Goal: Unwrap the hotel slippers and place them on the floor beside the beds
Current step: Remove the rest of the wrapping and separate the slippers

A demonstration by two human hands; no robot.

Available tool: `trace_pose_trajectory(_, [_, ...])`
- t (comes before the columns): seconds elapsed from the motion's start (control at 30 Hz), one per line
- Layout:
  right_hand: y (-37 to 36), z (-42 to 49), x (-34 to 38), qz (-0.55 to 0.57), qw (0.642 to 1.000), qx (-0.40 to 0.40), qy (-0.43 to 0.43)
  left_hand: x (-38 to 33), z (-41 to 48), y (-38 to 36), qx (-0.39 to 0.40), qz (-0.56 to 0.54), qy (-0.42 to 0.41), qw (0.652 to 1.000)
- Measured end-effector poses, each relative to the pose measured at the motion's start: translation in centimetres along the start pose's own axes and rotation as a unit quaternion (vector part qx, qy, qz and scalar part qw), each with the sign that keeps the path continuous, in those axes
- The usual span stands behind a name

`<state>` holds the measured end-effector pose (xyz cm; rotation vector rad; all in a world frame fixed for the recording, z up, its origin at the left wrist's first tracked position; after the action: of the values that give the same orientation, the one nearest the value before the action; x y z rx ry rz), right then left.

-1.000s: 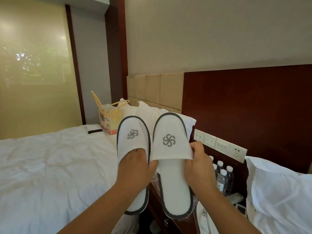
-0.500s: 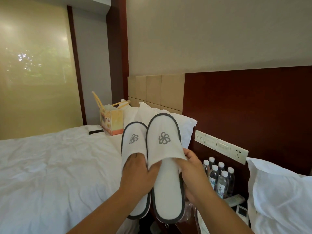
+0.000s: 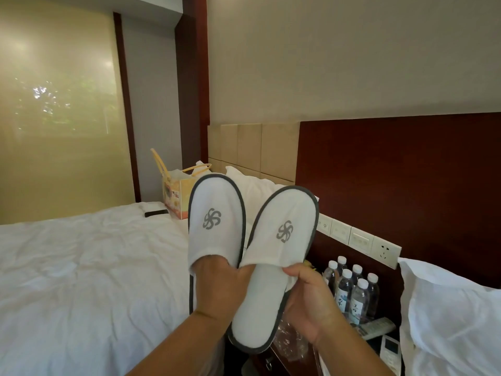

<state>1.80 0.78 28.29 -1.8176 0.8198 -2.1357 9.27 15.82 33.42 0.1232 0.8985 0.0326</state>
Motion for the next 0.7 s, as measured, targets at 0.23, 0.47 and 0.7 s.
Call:
trace_pose_trajectory(0.23, [0.8,0.8,1.9,-0.116,0.990,-0.074,-0.016,-0.7,0.2,0.0,-0.018,-0.063,0.006,0.998])
trace_pose_trajectory(0.47, [-1.1,0.6,1.9,-0.125,0.992,0.019,-0.005,-1.0,0.4,0.6,-0.050,-0.123,0.064,0.989])
trace_pose_trajectory(0.7, [-2.6,0.5,-0.3,-0.165,0.986,0.001,0.004,2.7,0.2,-1.2,-0.043,-0.320,0.244,0.914])
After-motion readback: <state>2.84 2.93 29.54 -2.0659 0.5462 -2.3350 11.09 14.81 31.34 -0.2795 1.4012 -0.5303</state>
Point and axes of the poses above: each hand's wrist, its own z-axis towards the middle knuckle, its own y-axis out of the back of the hand, x = y × z, the point moved 9 cm from there along z, towards the middle knuckle, and after that the axes turned 6 degrees about -z, right-handed, at the moved point
